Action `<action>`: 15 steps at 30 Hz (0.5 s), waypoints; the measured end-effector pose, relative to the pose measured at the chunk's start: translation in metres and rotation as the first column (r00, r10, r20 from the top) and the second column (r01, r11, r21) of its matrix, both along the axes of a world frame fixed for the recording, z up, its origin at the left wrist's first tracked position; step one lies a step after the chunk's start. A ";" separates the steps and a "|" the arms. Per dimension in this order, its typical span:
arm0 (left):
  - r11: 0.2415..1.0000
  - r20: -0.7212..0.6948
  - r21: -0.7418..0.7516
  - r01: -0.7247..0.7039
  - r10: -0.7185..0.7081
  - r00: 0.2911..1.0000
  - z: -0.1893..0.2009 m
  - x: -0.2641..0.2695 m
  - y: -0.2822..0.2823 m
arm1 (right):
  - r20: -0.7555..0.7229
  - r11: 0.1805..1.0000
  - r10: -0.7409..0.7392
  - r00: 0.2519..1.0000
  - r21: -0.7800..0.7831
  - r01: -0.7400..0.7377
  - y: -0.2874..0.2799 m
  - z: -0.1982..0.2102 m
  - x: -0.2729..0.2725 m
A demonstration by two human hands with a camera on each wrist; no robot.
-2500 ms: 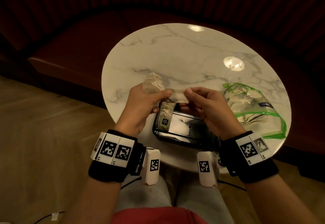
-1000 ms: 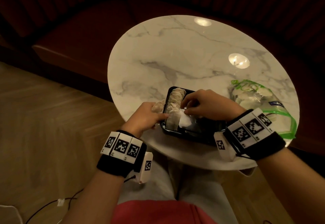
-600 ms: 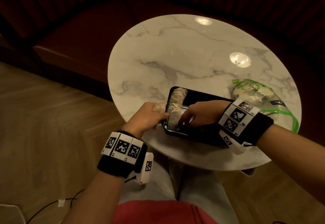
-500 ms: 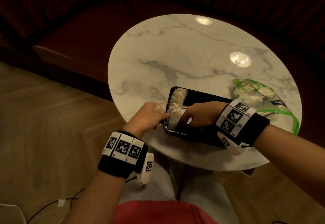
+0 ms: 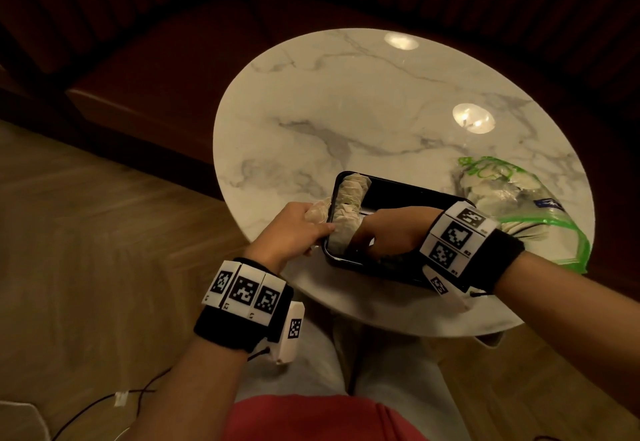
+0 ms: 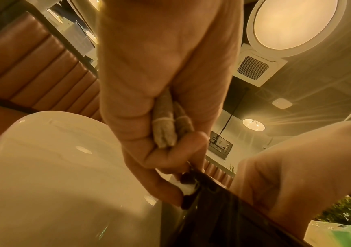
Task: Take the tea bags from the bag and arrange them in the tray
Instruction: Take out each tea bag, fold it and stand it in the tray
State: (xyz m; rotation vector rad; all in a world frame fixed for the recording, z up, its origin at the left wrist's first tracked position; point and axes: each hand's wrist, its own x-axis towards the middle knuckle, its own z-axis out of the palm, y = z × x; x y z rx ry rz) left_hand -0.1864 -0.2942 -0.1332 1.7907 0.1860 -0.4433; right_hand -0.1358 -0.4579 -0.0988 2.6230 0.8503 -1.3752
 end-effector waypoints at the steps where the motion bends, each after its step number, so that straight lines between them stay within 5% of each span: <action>1: 1.000 -0.001 0.001 0.000 0.000 1.000 0.000 0.000 0.000 | -0.006 1.000 -0.002 1.000 -0.003 0.002 0.001 -0.001 0.000; 15: 1.000 -0.014 0.025 -0.005 0.005 1.000 -0.001 0.001 0.000 | 0.052 0.998 0.005 0.999 0.067 -0.008 0.005 -0.001 -0.001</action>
